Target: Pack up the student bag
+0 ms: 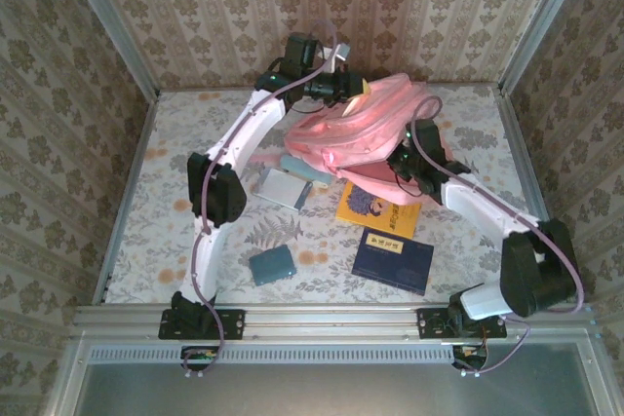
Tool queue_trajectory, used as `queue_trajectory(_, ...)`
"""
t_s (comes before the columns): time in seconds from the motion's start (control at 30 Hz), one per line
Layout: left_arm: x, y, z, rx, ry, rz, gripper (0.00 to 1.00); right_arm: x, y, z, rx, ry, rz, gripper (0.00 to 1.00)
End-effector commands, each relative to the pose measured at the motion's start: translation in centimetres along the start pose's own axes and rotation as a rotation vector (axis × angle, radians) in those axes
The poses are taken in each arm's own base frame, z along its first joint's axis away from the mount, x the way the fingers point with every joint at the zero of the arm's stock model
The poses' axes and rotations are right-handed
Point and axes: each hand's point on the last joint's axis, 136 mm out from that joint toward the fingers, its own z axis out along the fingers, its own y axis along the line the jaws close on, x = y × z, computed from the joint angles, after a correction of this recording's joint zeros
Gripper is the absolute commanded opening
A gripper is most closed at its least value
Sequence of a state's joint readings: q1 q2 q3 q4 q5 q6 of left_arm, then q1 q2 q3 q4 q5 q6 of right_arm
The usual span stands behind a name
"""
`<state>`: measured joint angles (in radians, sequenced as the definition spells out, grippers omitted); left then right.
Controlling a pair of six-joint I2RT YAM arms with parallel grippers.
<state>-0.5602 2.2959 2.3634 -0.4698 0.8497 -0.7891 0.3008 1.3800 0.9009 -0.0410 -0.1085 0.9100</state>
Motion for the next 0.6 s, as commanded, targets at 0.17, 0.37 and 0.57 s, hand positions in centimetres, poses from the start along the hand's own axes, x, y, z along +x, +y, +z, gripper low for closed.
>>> queue_trajectory(0.17, -1.9, 0.3, -1.0, -0.015, -0.061, 0.075, 0.0, 1.6, -4.0, -5.5, 0.115, -0.037, -0.114, 1.0)
queue_trajectory(0.37, -1.5, 1.7, -0.6, -0.052, -0.051, 0.061, 0.0, 0.8, -5.0, -8.7, 0.162, -0.117, -0.146, 0.99)
queue_trajectory(0.57, -1.1, 2.9, -0.4, -0.094, -0.041, 0.058, 0.0, 0.0, -3.4, -11.4, 0.081, -0.191, -0.177, 0.97)
